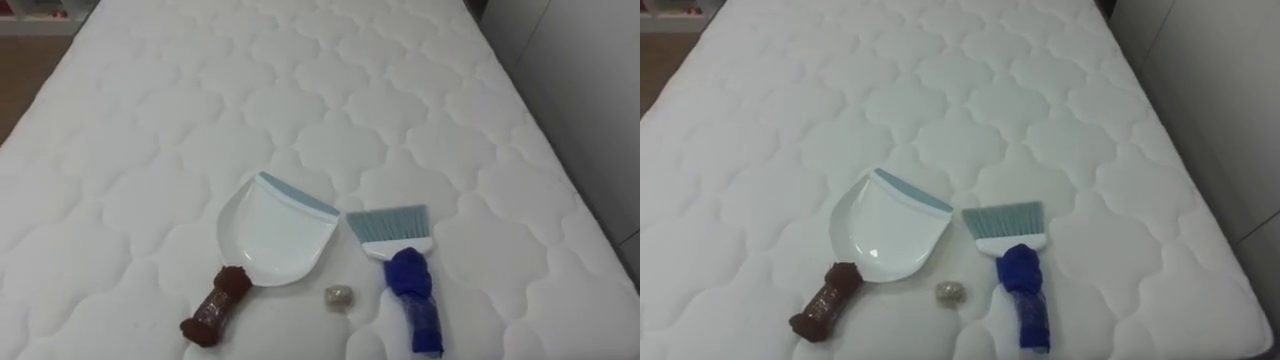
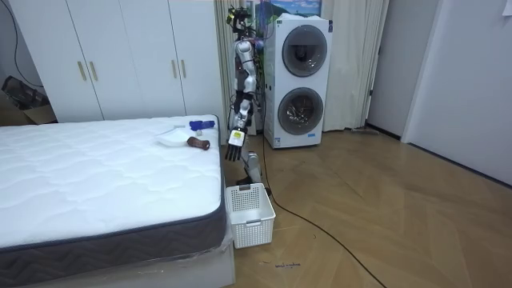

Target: Clean bed

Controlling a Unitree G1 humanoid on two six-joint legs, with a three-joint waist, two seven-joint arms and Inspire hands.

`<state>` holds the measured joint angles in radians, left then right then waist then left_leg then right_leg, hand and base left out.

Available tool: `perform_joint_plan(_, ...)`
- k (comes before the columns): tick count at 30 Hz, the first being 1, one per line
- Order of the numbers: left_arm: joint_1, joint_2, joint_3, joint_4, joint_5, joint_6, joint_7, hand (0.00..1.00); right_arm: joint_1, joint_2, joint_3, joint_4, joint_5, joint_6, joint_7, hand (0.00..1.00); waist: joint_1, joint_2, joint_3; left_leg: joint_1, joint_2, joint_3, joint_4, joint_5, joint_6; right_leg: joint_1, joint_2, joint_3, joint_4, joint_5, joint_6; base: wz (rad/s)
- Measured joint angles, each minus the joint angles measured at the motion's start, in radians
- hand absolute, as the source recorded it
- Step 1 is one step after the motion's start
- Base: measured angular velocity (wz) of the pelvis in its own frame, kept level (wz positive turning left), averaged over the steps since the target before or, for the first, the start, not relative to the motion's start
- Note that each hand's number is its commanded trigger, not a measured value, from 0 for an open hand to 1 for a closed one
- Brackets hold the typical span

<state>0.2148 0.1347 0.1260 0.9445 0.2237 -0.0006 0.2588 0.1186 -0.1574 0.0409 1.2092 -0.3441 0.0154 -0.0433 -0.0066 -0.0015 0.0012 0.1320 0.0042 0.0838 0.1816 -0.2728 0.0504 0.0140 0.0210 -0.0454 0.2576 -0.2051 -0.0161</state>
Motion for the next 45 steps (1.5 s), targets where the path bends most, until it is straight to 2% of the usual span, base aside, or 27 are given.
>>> perform_joint_plan(2,-0.002,-0.001,0.017,-0.046,-0.029,-0.034,0.047,0.00,0.002,0.000,-0.025,0.001,-0.003,-0.019,-0.006,0.00,0.003,0.001,-0.0006,0.008,-0.001,-0.001,0.002,0.000,0.000,0.011,-0.001,0.000,-0.004,0.000,0.000,0.00)
perform_joint_plan(5,-0.013,-0.001,0.024,-0.103,-0.036,-0.063,0.090,0.00,0.003,0.000,-0.026,0.002,0.011,-0.047,-0.022,0.00,0.001,0.001,0.0001,0.014,-0.001,-0.001,0.001,0.000,0.000,0.022,-0.001,-0.003,-0.015,0.000,0.000,0.00)
perform_joint_plan(9,-0.027,-0.001,0.024,-0.185,-0.035,-0.096,0.135,0.00,0.001,-0.001,-0.026,0.001,0.022,-0.061,-0.022,0.00,0.006,0.000,0.0007,0.014,0.000,-0.001,0.001,0.000,0.000,0.022,-0.001,-0.004,-0.019,0.001,0.001,0.00)
perform_joint_plan(13,-0.028,0.001,-0.019,-0.283,-0.036,-0.141,0.177,0.00,0.001,-0.003,-0.025,0.001,0.042,-0.071,-0.021,0.00,0.003,0.003,0.0002,0.012,0.000,-0.003,0.001,0.000,0.000,0.024,-0.002,-0.009,-0.020,0.001,0.001,0.00)
perform_joint_plan(17,-0.045,-0.001,-0.056,-0.309,-0.034,-0.170,0.188,0.00,0.000,-0.003,-0.025,0.003,0.046,-0.073,-0.019,0.00,-0.001,0.007,0.0003,0.009,0.000,-0.005,0.001,0.000,0.000,0.023,-0.002,-0.013,-0.021,0.001,0.001,0.02)
perform_joint_plan(22,-0.050,-0.001,-0.074,-0.307,-0.022,-0.176,0.188,0.00,0.000,-0.003,-0.025,0.006,0.046,-0.088,-0.019,0.00,-0.015,0.009,0.0021,0.007,0.001,-0.005,0.002,0.000,0.000,0.021,-0.001,-0.014,-0.022,0.002,0.000,0.00)
perform_joint_plan(28,-0.061,0.000,-0.094,-0.308,0.013,-0.181,0.188,0.00,-0.005,-0.004,-0.025,0.006,0.047,-0.090,-0.019,0.00,-0.016,0.014,0.0043,-0.008,0.000,-0.003,0.006,0.000,0.000,0.003,-0.002,-0.013,-0.021,0.006,0.000,0.00)
perform_joint_plan(32,-0.070,0.005,-0.136,-0.308,0.014,-0.181,0.188,0.00,-0.024,-0.007,-0.025,0.022,0.047,-0.089,-0.019,0.00,-0.026,0.015,0.0043,-0.033,0.000,-0.004,0.009,0.001,0.000,-0.016,-0.003,-0.013,-0.019,0.008,0.000,0.00)
perform_joint_plan(39,-0.080,0.005,-0.186,-0.305,0.014,-0.181,0.179,0.00,-0.045,-0.006,-0.022,0.035,0.064,-0.089,-0.019,0.00,-0.045,0.009,0.0061,-0.066,0.001,-0.006,0.018,0.001,0.000,-0.052,-0.003,-0.011,-0.013,0.008,0.000,0.00)
perform_joint_plan(41,-0.101,0.005,-0.205,-0.294,0.014,-0.181,0.168,0.00,-0.050,-0.006,-0.017,0.036,0.102,-0.089,-0.018,0.00,-0.045,0.004,0.0094,-0.069,0.001,-0.006,0.018,0.001,0.000,-0.053,-0.003,-0.011,-0.015,0.008,0.000,0.00)
perform_joint_plan(45,-0.113,0.005,-0.217,-0.286,0.014,-0.182,0.165,0.00,-0.059,-0.006,-0.004,0.035,0.152,-0.090,-0.018,0.00,-0.045,0.002,0.0101,-0.079,0.001,-0.006,0.018,0.001,0.000,-0.058,-0.004,-0.011,-0.017,0.008,0.000,0.00)
